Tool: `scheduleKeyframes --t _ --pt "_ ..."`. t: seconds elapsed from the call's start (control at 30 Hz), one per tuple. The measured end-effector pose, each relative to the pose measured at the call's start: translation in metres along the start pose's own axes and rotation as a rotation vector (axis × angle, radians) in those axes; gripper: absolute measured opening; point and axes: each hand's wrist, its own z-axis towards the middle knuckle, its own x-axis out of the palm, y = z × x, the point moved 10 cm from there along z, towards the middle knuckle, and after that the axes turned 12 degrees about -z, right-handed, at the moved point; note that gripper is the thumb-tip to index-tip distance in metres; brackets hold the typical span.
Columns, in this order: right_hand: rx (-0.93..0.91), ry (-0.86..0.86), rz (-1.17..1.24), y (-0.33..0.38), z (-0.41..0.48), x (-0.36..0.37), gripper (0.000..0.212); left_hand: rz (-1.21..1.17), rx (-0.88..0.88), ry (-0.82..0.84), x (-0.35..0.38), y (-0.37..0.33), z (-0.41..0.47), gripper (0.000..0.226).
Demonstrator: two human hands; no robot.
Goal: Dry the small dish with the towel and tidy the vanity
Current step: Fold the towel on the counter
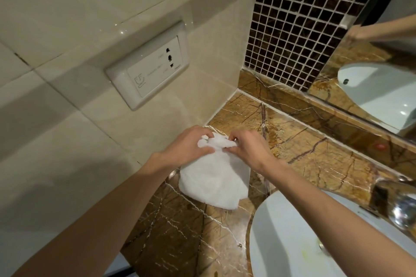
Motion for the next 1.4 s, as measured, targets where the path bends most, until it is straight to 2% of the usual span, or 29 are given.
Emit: scheduleKeyframes --t 0.1,0.23,0.33,0.43,0.5,0.57,0.67,0.73,0.83,1.07,1.2,1.27,1.37,1.4 --pt "0.097 0.104 0.027 -0.013 0.007 0.013 0.036 -0.02 -0.017 -0.013 0.004 0.004 -0.002 0.018" --pt "0.214 0.177 0.114 -0.029 0.014 0.027 0.021 -0.032 -0.115 -0.1 0.001 0.014 -0.001 0.025" --pt "0.282 0.161 0.097 -0.036 0.015 0.035 0.019 -0.052 -0.153 -0.189 0.002 0.014 0.0 0.01" --pt "0.328 0.082 -0.105 -0.041 0.008 0.034 0.029 0.117 -0.209 -0.232 0.008 0.012 -0.005 0.04" --pt "0.248 -0.075 -0.222 -0.027 -0.001 0.025 0.034 0.354 -0.155 -0.254 0.014 0.002 -0.014 0.054" --pt "0.07 -0.15 -0.284 0.001 -0.01 0.028 0.044 0.53 0.004 -0.216 0.031 -0.01 -0.026 0.06" --pt "-0.088 0.062 -0.308 0.018 -0.019 0.067 0.061 0.634 0.084 -0.104 0.056 -0.001 -0.035 0.066" --pt "-0.056 0.169 -0.304 0.007 -0.019 0.085 0.062 0.648 0.049 -0.074 0.059 0.012 -0.032 0.066" --pt "-0.023 0.217 -0.298 -0.002 -0.016 0.093 0.062 0.696 0.029 -0.013 0.066 0.026 -0.027 0.067" --pt "-0.015 0.189 -0.222 0.007 -0.025 0.089 0.067 0.744 0.053 0.076 0.063 0.04 -0.024 0.067" --pt "0.029 0.095 -0.161 -0.001 -0.028 0.069 0.07 0.71 0.083 -0.045 0.055 0.022 -0.037 0.066" --pt "0.121 0.092 -0.165 -0.013 -0.03 0.063 0.064 0.637 0.11 -0.091 0.064 0.014 -0.05 0.068" --pt "0.168 0.134 -0.206 -0.021 -0.034 0.06 0.033 0.66 0.138 -0.033 0.089 0.018 -0.068 0.071" --pt "0.166 0.147 -0.193 -0.02 -0.035 0.059 0.029 0.673 0.142 -0.015 0.094 0.021 -0.07 0.071"
